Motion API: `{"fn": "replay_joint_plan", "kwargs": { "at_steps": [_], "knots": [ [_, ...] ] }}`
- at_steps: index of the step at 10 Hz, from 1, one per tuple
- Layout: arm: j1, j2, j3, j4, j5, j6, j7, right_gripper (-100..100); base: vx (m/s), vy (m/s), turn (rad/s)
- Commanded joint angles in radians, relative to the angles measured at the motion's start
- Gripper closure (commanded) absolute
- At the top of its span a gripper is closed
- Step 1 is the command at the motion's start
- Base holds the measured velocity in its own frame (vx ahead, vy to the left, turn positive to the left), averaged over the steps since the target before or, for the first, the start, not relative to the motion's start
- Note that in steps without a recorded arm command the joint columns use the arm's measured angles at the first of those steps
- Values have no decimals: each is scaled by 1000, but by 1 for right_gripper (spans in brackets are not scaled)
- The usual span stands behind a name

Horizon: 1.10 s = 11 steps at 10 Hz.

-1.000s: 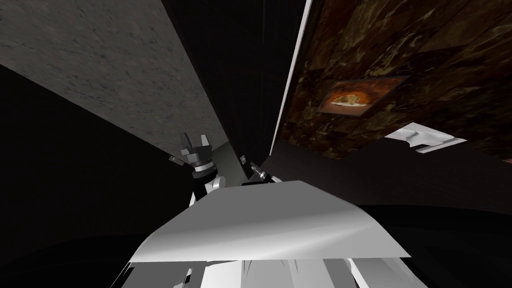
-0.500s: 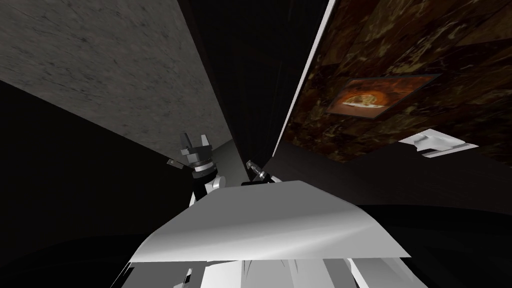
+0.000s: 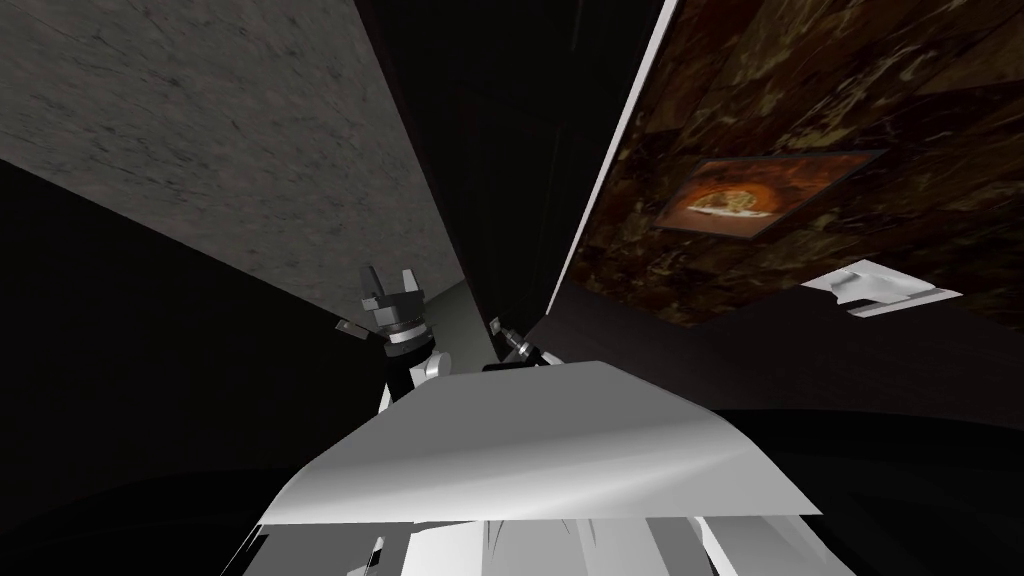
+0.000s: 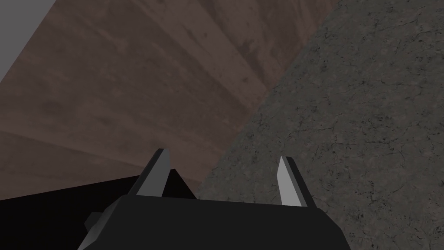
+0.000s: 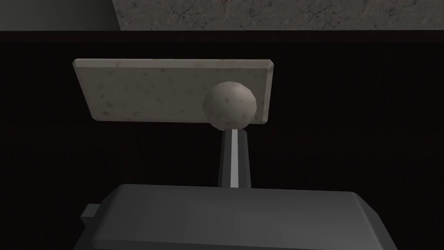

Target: Push the door open

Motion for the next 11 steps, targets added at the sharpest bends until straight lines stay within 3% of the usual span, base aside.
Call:
{"fn": "replay_joint_plan", "kwargs": {
  "at_steps": [1, 3, 4, 8, 11],
  "knots": [
    [0, 0, 0, 0, 0, 0, 0, 100, -13, -14, 2],
    [0, 0, 0, 0, 0, 0, 0, 100, 0, 0, 0],
    [3, -1, -9, -2, -3, 2, 4, -100, -106, -43, -102],
    [8, -3, -21, -6, -7, 3, 9, -100, -171, -67, -62],
    [7, 5, -30, 4, -8, -2, 17, -100, 124, 97, 26]
  ]
}}
